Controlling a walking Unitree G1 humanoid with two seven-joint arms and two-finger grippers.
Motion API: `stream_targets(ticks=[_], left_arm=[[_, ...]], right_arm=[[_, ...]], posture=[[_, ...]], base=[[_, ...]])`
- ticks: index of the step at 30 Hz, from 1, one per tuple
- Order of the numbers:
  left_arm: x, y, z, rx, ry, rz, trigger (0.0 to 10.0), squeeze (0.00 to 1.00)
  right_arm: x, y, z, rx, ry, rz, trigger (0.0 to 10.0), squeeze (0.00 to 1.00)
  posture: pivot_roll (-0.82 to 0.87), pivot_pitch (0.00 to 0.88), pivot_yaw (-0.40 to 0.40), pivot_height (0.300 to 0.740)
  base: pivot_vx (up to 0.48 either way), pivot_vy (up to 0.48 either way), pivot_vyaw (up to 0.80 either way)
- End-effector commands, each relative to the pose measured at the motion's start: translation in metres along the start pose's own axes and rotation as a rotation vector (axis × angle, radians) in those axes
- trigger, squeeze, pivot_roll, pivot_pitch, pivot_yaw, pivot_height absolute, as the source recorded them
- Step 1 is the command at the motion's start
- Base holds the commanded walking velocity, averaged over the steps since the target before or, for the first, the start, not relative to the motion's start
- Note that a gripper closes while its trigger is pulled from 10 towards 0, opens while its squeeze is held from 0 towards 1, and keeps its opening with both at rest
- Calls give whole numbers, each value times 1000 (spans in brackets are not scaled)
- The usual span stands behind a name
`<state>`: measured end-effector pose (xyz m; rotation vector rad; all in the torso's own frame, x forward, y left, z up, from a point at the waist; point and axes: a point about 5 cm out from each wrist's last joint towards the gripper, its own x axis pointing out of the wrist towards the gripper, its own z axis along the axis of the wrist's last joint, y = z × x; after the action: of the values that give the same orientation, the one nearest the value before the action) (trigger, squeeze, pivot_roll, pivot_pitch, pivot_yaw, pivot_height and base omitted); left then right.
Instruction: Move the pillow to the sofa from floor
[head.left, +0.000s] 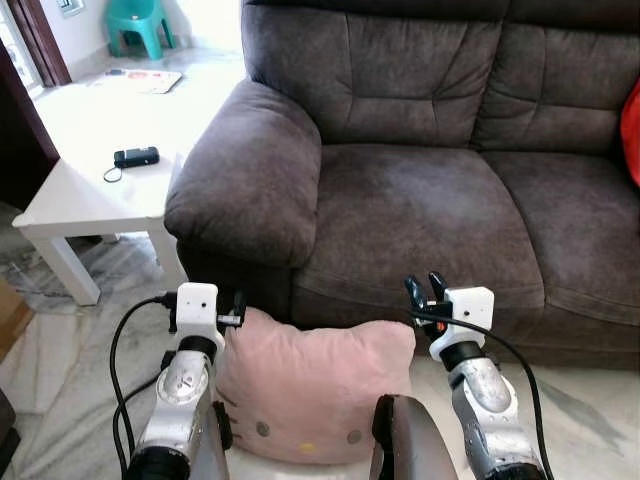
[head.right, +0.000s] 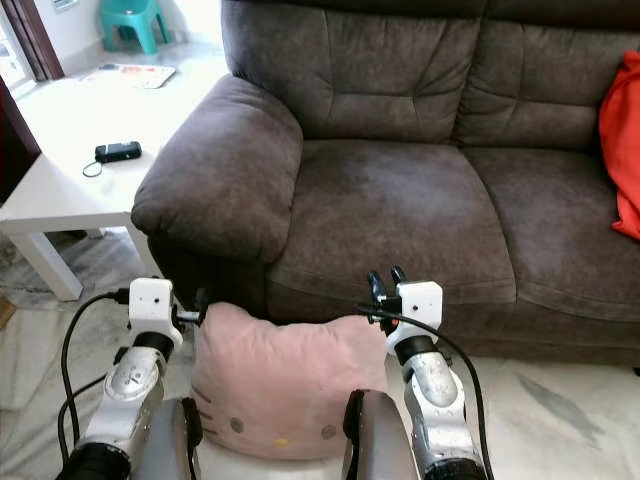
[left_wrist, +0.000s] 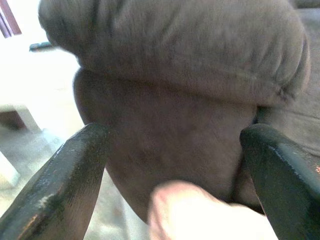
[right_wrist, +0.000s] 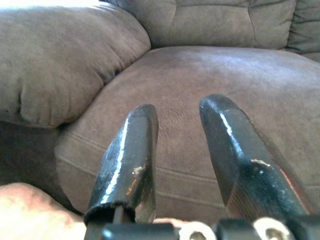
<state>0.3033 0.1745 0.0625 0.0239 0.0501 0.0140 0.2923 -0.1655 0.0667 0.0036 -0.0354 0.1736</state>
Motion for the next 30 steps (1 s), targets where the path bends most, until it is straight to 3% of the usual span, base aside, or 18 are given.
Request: stream_targets(ticks=[1,6,11,17,22,30], left_arm=[[2,4,-4,-63,42,14,10000,0],[5,13,-13,-104,125,21,10000,0],[6,19,-22,-16,208,-12,10000,0],[10,24,-26,-26,251,8,10000,0],[9,24,-30,-58,260,53,10000,0],[11,19,-24,-79,195,68,10000,0]], right_arm=[[1,-2,8,-17,-30,2,10000,0],[2,-5,19,-8,-61,10,10000,0],[5,-4,35,-23,-97,46,10000,0],[1,-3,50,-27,-105,91,10000,0],[-2,3,50,-24,-82,120,10000,0],[2,9,55,-16,-64,138,10000,0]], posture=[[42,0,-63,481],[36,0,-78,481],[23,0,-98,481],[-5,0,-150,481],[-10,0,-177,481],[-4,0,-188,481]], base=[[0,0,0],[0,0,0],[0,0,0],[0,0,0],[0,0,0],[31,0,0]])
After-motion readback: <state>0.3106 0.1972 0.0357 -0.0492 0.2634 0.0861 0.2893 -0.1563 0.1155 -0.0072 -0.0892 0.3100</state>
